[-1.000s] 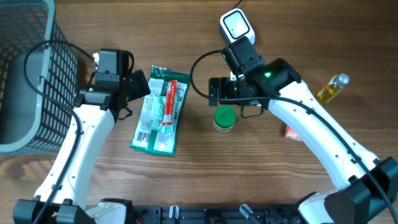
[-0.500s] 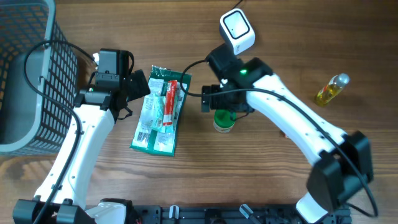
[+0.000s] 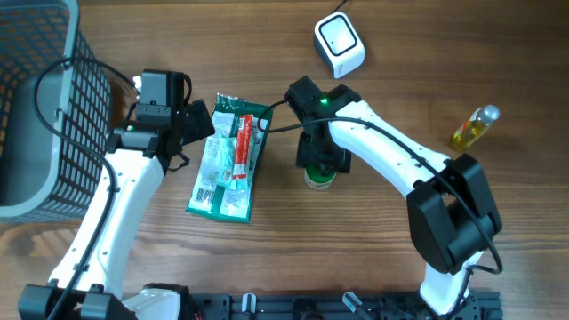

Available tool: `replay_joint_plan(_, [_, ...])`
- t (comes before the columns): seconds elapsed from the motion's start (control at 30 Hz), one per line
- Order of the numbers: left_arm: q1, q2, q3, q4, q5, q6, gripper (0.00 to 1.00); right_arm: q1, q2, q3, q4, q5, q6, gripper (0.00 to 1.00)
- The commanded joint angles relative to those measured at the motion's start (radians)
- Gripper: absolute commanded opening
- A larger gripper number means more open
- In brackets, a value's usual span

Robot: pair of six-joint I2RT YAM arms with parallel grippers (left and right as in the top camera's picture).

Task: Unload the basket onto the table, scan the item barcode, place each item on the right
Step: 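Reach the right gripper over the green-lidded jar and descend, then close the right gripper on the jar and lift it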

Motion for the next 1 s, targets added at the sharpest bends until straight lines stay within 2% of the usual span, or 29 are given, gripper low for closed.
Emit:
replay_joint_plan(0.0, [0.003,0.002,0.006,0.002,-0.013,0.002,1.00,0.002,0.008,-0.003,-0.001,0.079,-0.198,0.57])
replay_joint_plan(0.07, [0.003,0.002,0.006,0.002,-0.013,0.002,1.00,0.001,0.008,-0.003,-0.005,0.182,-0.301,0.57])
replay_joint_plan(0.13, [0.003,0.002,0.006,0.002,-0.013,0.002,1.00,0.000,0.008,-0.003,-0.005,0.243,-0.327,0.57])
replay_joint_plan(0.17, [0.003,0.002,0.006,0.002,-0.013,0.002,1.00,-0.001,0.008,-0.003,-0.001,0.270,-0.325,0.69])
replay_joint_plan(0.2, [0.003,0.002,0.006,0.002,-0.013,0.002,1.00,-0.002,0.008,-0.003,0.007,0.271,-0.325,0.91])
replay_joint_plan(0.23, [0.003,0.002,0.006,0.002,-0.013,0.002,1.00,-0.003,0.008,-0.003,0.016,0.266,-0.320,0.93])
replay_joint_plan(0.27, [0.003,0.002,0.006,0.002,-0.013,0.002,1.00,-0.003,0.008,-0.003,0.022,0.246,-0.306,1.00])
replay_joint_plan(0.37, [0.003,0.002,0.006,0.002,-0.013,0.002,1.00,-0.003,0.008,-0.003,0.018,0.235,-0.152,1.00])
replay_joint_plan(0.4, [0.003,0.002,0.006,0.002,-0.013,0.002,1.00,-0.003,0.008,-0.003,0.000,0.193,-0.048,1.00])
replay_joint_plan(0.47, [0.003,0.002,0.006,0.002,-0.013,0.002,1.00,-0.003,0.008,-0.003,-0.028,0.130,0.016,1.00])
replay_joint_plan(0.63, [0.003,0.002,0.006,0.002,-0.013,0.002,1.00,-0.003,0.008,-0.004,-0.040,0.067,0.024,1.00])
replay_joint_plan(0.87, [0.003,0.002,0.006,0.002,-0.013,0.002,1.00,-0.018,0.008,-0.004,-0.003,0.085,0.014,1.00])
replay_joint_plan(0.97, [0.003,0.002,0.006,0.002,-0.013,0.002,1.00,-0.039,0.008,-0.004,-0.005,0.029,-0.038,1.00])
